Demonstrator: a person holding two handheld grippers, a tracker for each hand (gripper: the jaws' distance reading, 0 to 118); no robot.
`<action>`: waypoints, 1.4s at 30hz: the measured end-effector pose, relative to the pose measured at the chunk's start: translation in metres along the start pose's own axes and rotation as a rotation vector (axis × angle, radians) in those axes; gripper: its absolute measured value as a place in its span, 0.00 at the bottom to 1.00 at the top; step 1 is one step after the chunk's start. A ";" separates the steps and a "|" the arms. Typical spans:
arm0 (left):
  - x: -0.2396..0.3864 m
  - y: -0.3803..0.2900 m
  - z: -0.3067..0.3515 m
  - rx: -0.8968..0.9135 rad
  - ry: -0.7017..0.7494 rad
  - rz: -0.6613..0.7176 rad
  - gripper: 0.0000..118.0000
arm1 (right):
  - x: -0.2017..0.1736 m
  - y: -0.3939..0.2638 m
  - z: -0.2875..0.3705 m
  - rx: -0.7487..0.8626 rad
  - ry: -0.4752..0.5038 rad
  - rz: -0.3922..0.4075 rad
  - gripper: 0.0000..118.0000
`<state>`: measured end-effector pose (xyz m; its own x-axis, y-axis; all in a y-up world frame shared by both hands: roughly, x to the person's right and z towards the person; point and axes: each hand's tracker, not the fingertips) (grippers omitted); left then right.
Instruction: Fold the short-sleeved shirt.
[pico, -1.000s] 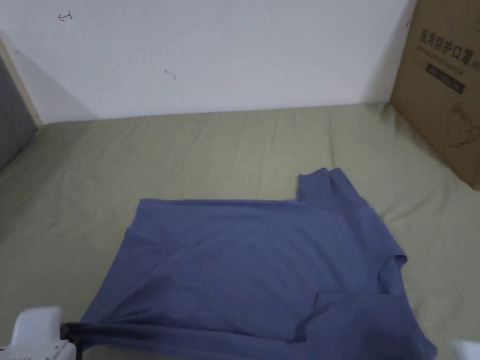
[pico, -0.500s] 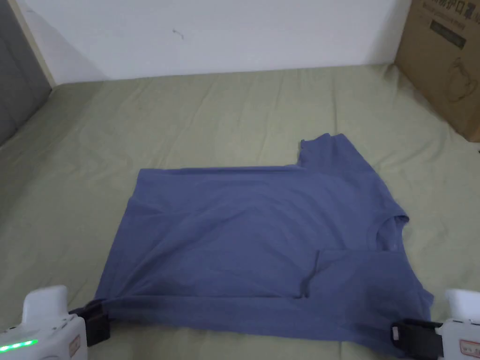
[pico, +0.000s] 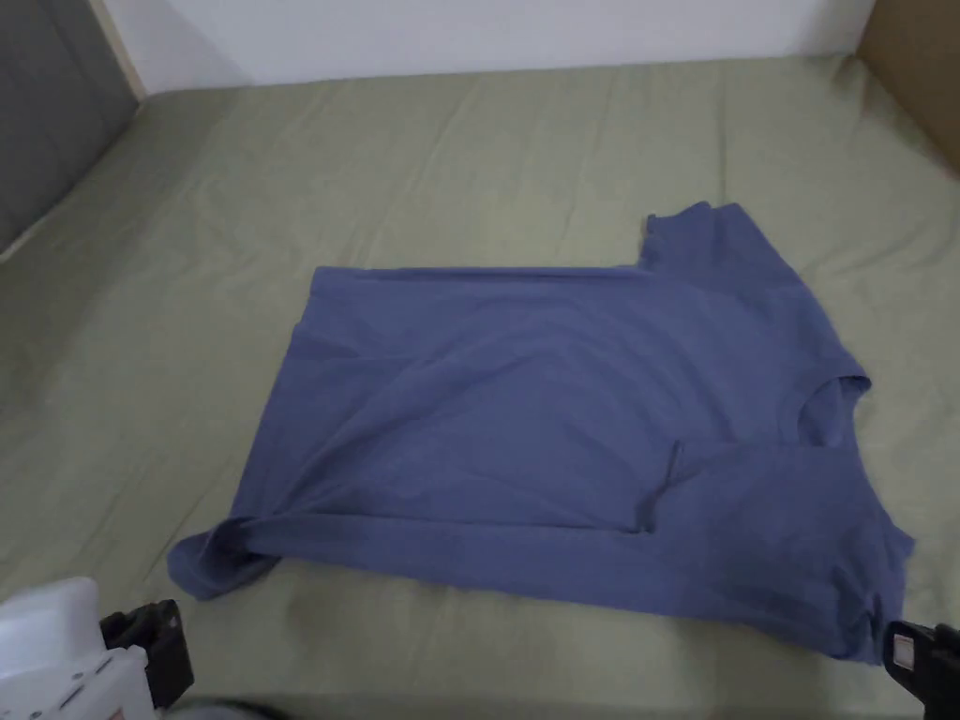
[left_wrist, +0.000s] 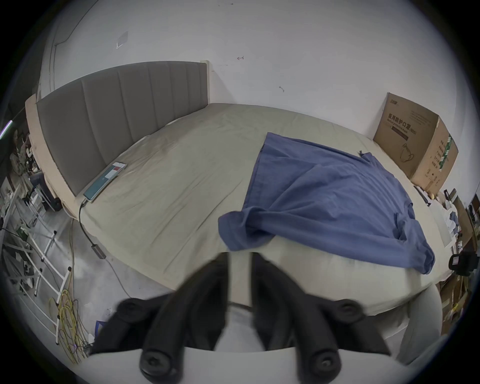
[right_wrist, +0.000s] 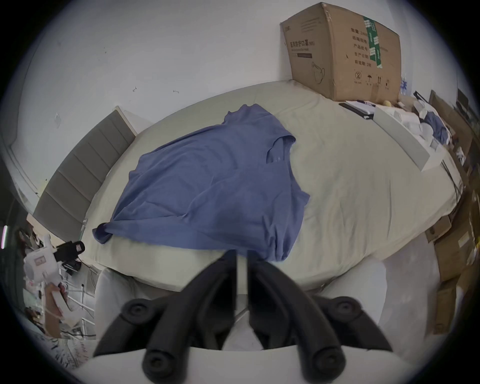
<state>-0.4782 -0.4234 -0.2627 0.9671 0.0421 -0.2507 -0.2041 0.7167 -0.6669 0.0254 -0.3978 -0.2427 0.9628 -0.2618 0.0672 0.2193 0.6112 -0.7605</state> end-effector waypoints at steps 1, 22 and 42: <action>0.000 -0.001 -0.001 0.005 0.009 -0.002 0.00 | -0.002 -0.004 -0.001 -0.001 0.000 0.004 0.00; 0.001 0.046 -0.111 -0.119 -0.046 -0.011 0.02 | 0.018 0.001 -0.043 -0.099 -0.071 -0.042 0.21; 0.010 0.052 -0.088 -0.125 -0.047 -0.001 0.02 | 0.036 0.027 -0.101 -0.138 -0.083 0.007 0.02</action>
<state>-0.4927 -0.4472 -0.3616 0.9727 0.0760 -0.2191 -0.2177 0.6242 -0.7503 0.0502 -0.4660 -0.3257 0.9752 -0.1918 0.1103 0.1941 0.5025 -0.8425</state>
